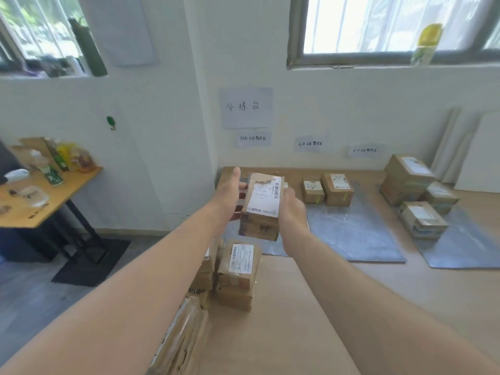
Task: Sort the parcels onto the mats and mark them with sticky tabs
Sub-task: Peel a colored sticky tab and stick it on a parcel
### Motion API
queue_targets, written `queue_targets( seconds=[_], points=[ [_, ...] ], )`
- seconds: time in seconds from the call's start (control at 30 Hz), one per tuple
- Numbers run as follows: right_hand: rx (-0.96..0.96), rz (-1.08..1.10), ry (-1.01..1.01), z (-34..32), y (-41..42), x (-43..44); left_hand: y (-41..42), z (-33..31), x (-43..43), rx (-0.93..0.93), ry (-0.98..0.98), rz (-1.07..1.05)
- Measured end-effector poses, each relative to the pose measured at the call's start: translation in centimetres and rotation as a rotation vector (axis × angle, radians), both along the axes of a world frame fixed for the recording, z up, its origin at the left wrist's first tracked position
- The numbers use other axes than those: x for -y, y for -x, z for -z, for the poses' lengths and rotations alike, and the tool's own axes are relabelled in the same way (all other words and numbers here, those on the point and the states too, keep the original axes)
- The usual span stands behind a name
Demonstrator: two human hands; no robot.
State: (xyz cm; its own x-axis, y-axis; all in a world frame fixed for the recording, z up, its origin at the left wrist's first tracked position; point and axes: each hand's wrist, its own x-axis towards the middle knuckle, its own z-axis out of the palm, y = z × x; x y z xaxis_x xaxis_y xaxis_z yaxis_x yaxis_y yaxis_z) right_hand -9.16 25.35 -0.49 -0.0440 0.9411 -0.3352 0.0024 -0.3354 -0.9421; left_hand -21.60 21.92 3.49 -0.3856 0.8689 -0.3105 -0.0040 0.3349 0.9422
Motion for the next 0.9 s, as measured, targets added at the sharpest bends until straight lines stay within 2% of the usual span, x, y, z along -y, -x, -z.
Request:
queue_targets(
  seconds=[0.23, 0.4, 0.67, 0.9],
  points=[
    [-0.067, 0.051, -0.125, -5.8, -3.8, 2.2, -2.8, -4.6, 2.3, -0.007, -0.138, 0.003],
    [-0.087, 0.082, -0.221, -8.2, -5.3, 5.0, -4.8, -6.8, 3.8, 0.019, -0.204, 0.112],
    [-0.065, 0.203, -0.256, -8.7, -8.0, 10.4, -7.7, -6.4, 6.7, 0.063, -0.231, 0.241],
    [-0.001, 0.272, -0.277, -8.0, -12.4, 13.0, -11.6, -5.9, 8.5, 0.112, -0.219, 0.251]
  ],
)
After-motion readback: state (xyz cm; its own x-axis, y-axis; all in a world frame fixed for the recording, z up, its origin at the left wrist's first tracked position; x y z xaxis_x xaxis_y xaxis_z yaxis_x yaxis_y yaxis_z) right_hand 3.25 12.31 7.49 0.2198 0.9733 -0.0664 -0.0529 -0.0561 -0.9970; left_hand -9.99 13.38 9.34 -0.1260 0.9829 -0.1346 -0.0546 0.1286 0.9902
